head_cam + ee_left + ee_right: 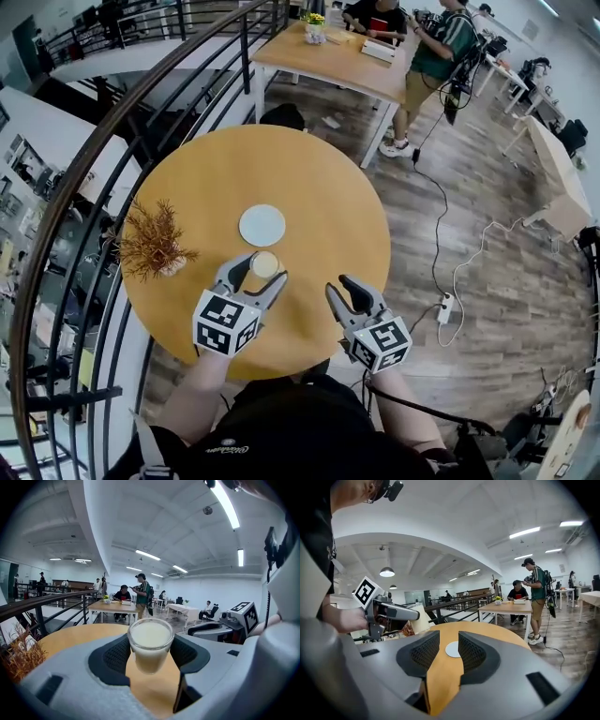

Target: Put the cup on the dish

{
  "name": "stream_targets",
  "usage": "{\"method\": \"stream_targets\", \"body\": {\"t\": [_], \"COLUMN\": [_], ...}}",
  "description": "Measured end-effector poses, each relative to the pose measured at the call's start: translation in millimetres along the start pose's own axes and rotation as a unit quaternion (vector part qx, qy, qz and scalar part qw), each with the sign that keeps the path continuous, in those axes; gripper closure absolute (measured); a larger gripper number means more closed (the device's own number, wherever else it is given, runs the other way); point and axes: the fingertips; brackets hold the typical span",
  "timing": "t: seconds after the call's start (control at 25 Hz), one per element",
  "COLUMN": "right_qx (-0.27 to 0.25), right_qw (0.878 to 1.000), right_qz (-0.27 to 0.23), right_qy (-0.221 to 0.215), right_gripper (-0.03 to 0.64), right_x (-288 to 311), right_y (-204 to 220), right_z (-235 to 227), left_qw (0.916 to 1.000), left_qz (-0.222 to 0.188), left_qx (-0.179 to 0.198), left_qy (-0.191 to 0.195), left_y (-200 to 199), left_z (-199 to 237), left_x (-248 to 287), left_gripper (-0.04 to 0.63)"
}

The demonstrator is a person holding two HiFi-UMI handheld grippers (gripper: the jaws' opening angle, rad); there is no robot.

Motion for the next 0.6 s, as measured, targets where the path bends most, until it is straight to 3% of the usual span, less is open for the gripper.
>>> {"method": "stream_targets", "body": {"t": [0.28, 0.6], "right_qx": [0.001, 0.005], "right_qw": [1.000, 1.000], "right_qz": [-0.025, -0.017], "right_qy": [0.003, -0.012], "right_gripper": [0.509, 0.509], "right_x": [4, -2], "right_y": [-10, -9], "right_z": [-37, -53], "left_qw": [0.9997, 0.9991], "left_qz": [0.007, 0.017], "left_qx": [0.009, 0.014], "left_qy": [-0.023, -0.035], "left_y": [3, 3], "left_z": [-13, -29], "left_x": [18, 28], "left_gripper": [0.331, 0.331]}}
Point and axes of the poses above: the fingertips, and each gripper's own axes: x forward along the fingers, z to its left, y out of its underside, and after that the axes turned 15 degrees about -z, right-handed
